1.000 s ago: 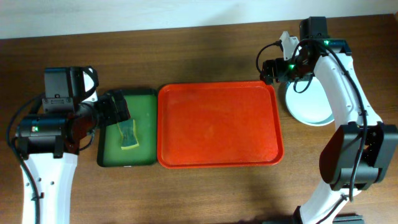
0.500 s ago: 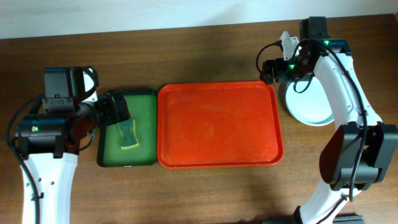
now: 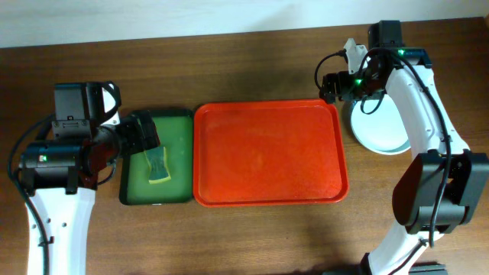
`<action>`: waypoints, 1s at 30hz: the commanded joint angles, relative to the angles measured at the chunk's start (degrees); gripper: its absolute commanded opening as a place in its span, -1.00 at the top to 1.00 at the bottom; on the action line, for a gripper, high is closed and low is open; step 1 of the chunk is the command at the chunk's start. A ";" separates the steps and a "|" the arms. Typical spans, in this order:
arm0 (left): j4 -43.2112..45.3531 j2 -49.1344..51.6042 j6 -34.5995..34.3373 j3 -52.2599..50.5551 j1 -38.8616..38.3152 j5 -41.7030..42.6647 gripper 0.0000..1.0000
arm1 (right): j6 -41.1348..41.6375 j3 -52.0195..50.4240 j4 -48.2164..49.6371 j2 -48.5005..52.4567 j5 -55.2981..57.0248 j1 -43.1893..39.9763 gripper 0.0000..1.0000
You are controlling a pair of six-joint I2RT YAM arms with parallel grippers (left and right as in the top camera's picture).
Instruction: Clean dirty plates on tray and stack at the side
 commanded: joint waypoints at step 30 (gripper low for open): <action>-0.07 -0.48 0.07 0.66 -0.13 0.24 -0.98 | -0.20 0.79 -0.24 -39.36 3.26 21.18 -0.97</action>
